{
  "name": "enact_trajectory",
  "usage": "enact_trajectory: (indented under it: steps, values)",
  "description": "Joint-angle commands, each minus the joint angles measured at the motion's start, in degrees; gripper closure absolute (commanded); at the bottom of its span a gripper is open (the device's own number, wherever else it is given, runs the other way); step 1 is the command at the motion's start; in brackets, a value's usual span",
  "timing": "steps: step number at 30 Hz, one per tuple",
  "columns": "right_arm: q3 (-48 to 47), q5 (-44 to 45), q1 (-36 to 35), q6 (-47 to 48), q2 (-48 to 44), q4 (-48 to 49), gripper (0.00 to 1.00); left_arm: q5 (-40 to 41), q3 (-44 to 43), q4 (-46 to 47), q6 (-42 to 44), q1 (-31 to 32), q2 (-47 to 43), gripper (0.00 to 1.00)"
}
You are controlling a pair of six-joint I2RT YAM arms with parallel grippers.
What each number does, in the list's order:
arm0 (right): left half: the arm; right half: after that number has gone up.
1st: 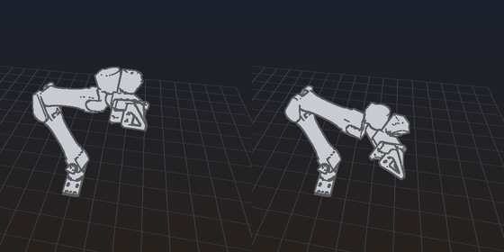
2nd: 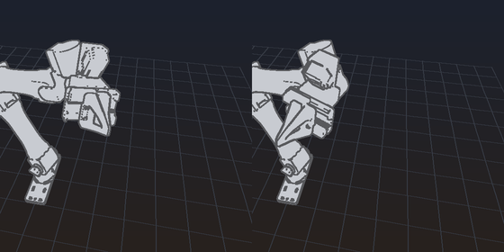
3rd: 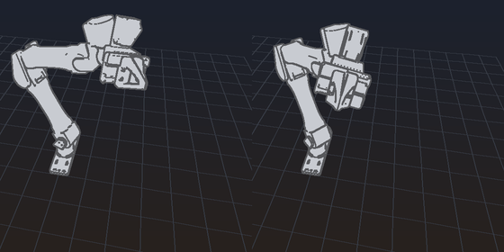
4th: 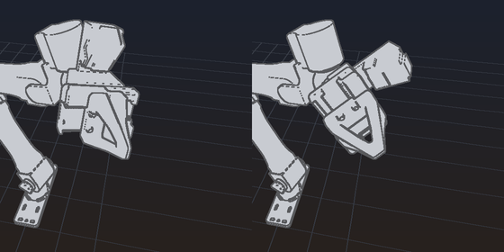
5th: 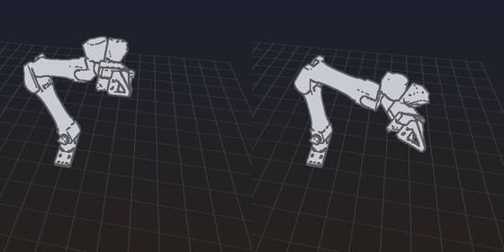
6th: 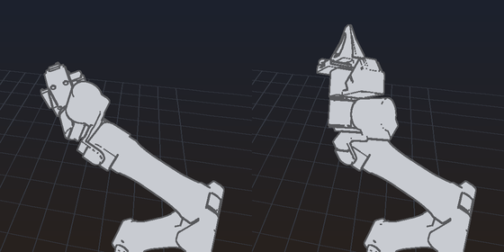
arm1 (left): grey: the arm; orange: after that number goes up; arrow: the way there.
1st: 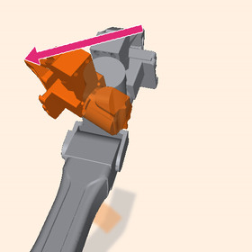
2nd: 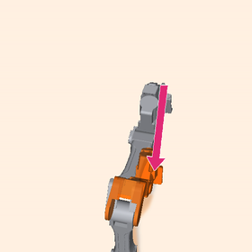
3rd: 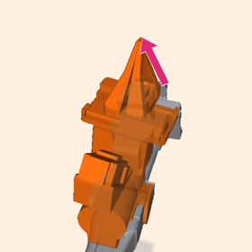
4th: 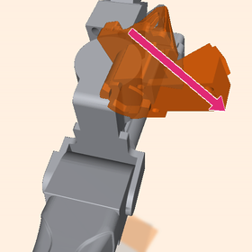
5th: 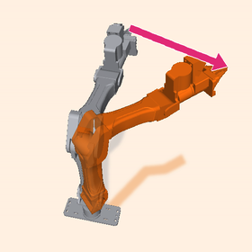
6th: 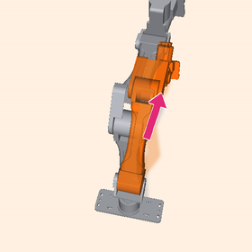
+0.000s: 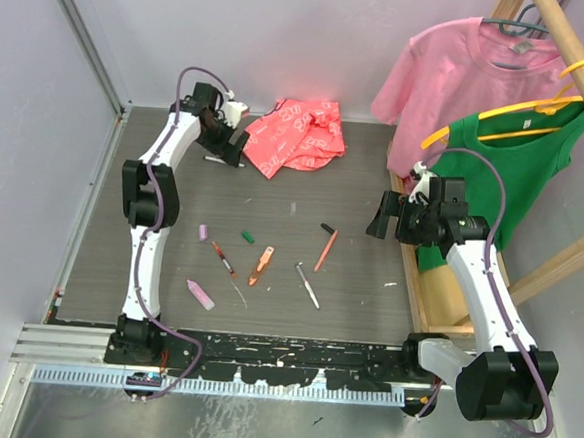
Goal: Insert the pens into the pen caps
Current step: Pick up the pen from the center of the board.
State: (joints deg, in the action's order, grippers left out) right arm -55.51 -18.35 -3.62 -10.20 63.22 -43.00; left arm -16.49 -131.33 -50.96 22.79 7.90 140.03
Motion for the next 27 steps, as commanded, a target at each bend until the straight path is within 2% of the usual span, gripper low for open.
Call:
enact_trajectory:
  steps: [1,4,10,18,23,27]
  values:
    - [-0.61,-1.46,0.28,0.40,0.31,0.46,0.03,-2.23,-2.42,-3.42,4.34,0.10,0.45,0.02]
    - [-0.95,-1.81,0.19,0.35,0.83,0.31,0.03,-1.94,-3.06,-4.24,5.14,0.07,1.43,0.00]
    - [-1.25,-1.69,0.20,0.35,0.88,-0.09,0.03,0.02,-3.94,-4.02,5.65,0.02,2.10,0.16]
    - [-1.10,-1.87,0.19,0.70,0.86,-0.42,0.03,2.34,-3.41,-3.98,5.91,0.10,1.99,0.27]
    - [-1.25,-2.17,0.19,1.11,1.31,-0.51,0.03,5.97,-1.21,-1.80,6.03,-0.29,1.06,0.23]
    - [-1.23,-2.44,0.19,1.27,1.97,-0.51,0.03,5.13,-3.38,-2.44,5.94,-0.98,2.05,0.14]
